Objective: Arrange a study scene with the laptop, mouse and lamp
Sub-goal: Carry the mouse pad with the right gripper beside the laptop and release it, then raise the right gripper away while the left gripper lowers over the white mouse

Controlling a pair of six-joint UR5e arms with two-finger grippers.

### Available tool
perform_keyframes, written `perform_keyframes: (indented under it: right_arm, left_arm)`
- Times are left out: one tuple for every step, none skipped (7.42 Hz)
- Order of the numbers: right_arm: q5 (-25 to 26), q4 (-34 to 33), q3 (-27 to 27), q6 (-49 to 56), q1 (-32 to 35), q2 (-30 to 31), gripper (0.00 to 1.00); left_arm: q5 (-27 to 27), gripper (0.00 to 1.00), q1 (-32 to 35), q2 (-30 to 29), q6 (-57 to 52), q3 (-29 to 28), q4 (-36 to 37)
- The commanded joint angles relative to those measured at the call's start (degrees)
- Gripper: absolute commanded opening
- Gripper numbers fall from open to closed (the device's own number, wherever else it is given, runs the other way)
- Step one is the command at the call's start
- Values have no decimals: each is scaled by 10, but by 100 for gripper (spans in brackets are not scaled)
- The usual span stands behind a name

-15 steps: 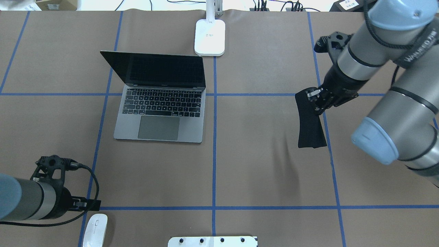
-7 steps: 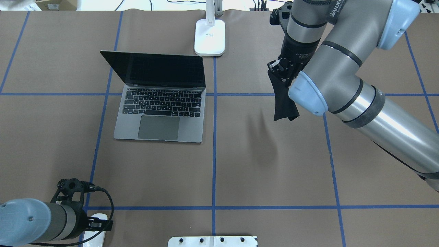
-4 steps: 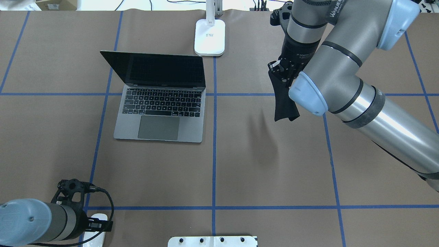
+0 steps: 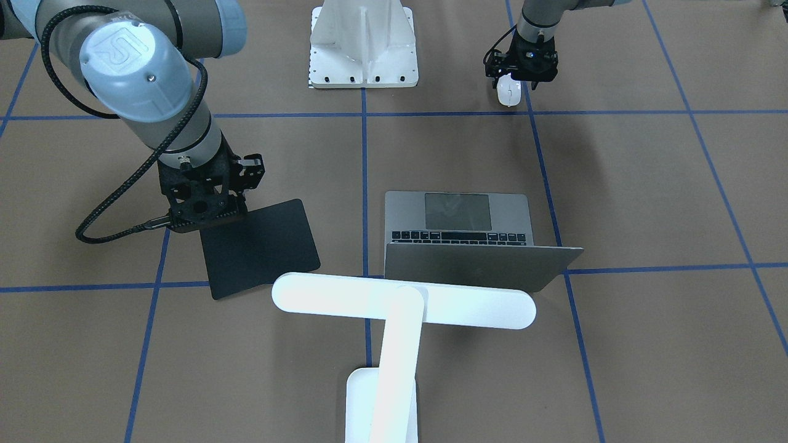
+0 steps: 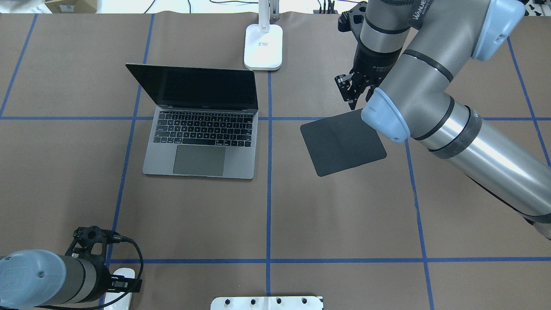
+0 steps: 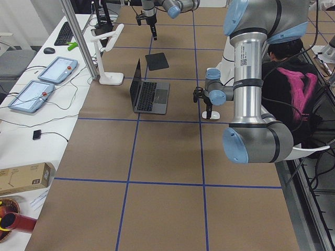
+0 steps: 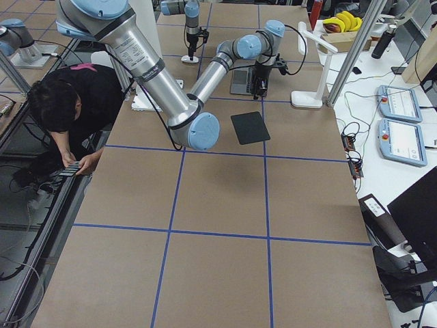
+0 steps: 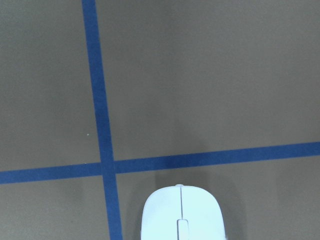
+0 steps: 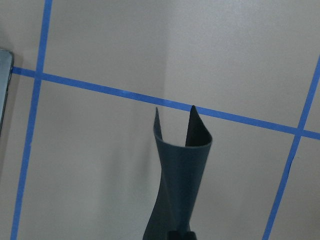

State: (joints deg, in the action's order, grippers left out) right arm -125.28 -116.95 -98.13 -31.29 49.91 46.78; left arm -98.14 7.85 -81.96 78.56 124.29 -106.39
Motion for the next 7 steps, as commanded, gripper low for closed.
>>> perform_keyframes:
  right_arm:
    - [1, -1, -2, 1, 1, -3, 100]
    - [2, -2, -3, 1, 2, -2, 100]
    - [3, -1, -3, 2, 2, -2, 100]
    - [3, -2, -4, 2, 2, -2, 100]
    - [3, -2, -5, 2, 2, -3, 100]
    - [3, -2, -6, 1, 2, -2, 100]
    - [3, -2, -6, 2, 2, -3, 100]
  left_arm:
    - [0, 99, -1, -2, 1, -2, -1]
    - [-2, 99, -2, -4, 0, -11, -2]
    - [-27, 98, -2, -3, -1, -14, -12]
    - [-32, 98, -2, -3, 0, -19, -21]
    - [-32, 94, -2, -5, 0, -18, -24]
    - [-32, 89, -2, -7, 0, -19, -24]
    - [-32, 85, -2, -7, 0, -19, -24]
